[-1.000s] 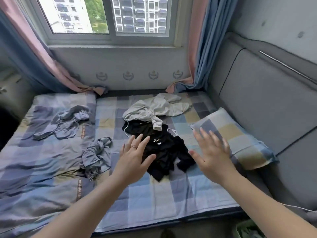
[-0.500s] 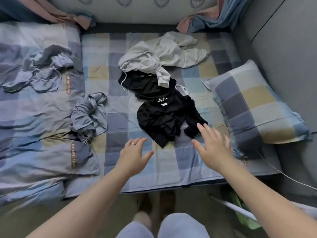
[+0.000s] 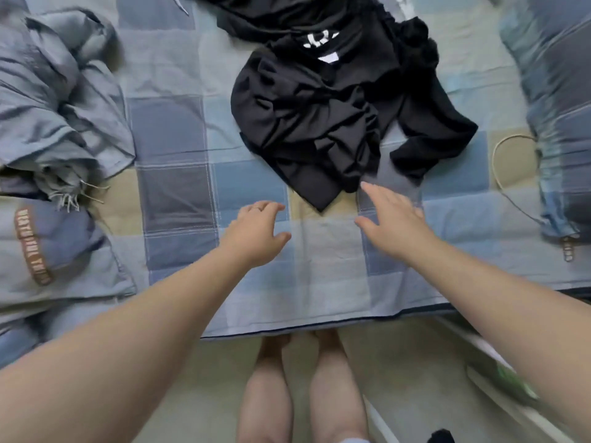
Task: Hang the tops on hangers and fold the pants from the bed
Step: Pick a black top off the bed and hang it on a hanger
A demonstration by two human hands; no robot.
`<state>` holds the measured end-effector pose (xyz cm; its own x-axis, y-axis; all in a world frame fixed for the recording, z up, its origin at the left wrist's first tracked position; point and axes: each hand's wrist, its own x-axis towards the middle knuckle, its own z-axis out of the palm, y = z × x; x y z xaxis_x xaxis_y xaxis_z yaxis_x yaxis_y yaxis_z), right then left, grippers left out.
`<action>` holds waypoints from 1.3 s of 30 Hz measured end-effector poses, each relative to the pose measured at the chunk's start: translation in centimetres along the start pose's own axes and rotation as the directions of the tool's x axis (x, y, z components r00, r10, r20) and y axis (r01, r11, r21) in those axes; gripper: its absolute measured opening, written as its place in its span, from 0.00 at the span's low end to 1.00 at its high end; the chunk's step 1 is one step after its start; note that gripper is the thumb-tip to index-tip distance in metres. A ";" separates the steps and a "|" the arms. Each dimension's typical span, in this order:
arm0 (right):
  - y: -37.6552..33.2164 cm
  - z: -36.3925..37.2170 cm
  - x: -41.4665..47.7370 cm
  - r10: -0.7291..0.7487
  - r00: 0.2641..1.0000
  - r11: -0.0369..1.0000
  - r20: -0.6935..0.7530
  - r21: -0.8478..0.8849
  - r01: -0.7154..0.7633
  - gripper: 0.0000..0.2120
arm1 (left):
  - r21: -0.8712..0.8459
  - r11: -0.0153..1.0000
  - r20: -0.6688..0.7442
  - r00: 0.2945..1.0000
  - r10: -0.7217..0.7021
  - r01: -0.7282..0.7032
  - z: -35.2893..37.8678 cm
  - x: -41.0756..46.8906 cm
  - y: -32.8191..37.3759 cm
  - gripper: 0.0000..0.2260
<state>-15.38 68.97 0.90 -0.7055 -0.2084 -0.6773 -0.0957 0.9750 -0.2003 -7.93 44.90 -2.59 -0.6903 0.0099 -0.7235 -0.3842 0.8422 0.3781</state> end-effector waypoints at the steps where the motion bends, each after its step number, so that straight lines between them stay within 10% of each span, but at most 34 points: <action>1: 0.3 1.0 1.7 -0.033 0.999 0.999 0.003 -0.013 0.033 0.33 | 0.029 1.000 -0.004 1.000 0.007 -0.007 0.7 1.7 0.0 0.26; 8: -0.2 6.5 9.1 -0.140 0.990 0.977 0.025 -0.159 0.142 0.41 | 0.298 0.954 -0.241 0.963 0.117 -0.041 2.7 10.5 0.6 0.29; 12: -2.2 8.2 10.2 -0.039 0.989 0.991 -0.145 -0.129 0.020 0.26 | 0.287 0.958 -0.394 0.911 0.123 -0.005 1.7 12.8 0.8 0.15; 18: -3.7 6.7 8.9 0.097 0.983 0.977 -0.158 0.205 -0.063 0.09 | 0.117 0.993 -0.214 0.976 0.045 -0.020 0.0 10.3 2.6 0.10; 23: -2.5 1.5 1.8 0.073 0.961 0.881 -0.266 0.469 0.063 0.06 | 0.009 0.998 -0.066 0.996 0.058 -0.058 -1.0 2.0 5.9 0.09; 31: -2.9 -12.1 -15.0 0.037 0.936 0.756 -0.351 0.622 0.204 0.06 | -0.204 0.963 -0.352 0.931 0.096 -0.176 -9.1 -14.0 15.4 0.07; 39: -5.1 -27.8 -27.1 -0.120 0.743 0.620 -0.658 0.536 0.574 0.06 | -0.432 0.780 -0.556 0.815 0.164 -0.452 -18.9 -27.9 23.5 0.07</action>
<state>-15.31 71.74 39.95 -0.9751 -0.2216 -0.0138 -0.0882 0.4435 -0.8919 -9.33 54.24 37.38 -0.9664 -0.1534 -0.2063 -0.2528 0.4199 0.8716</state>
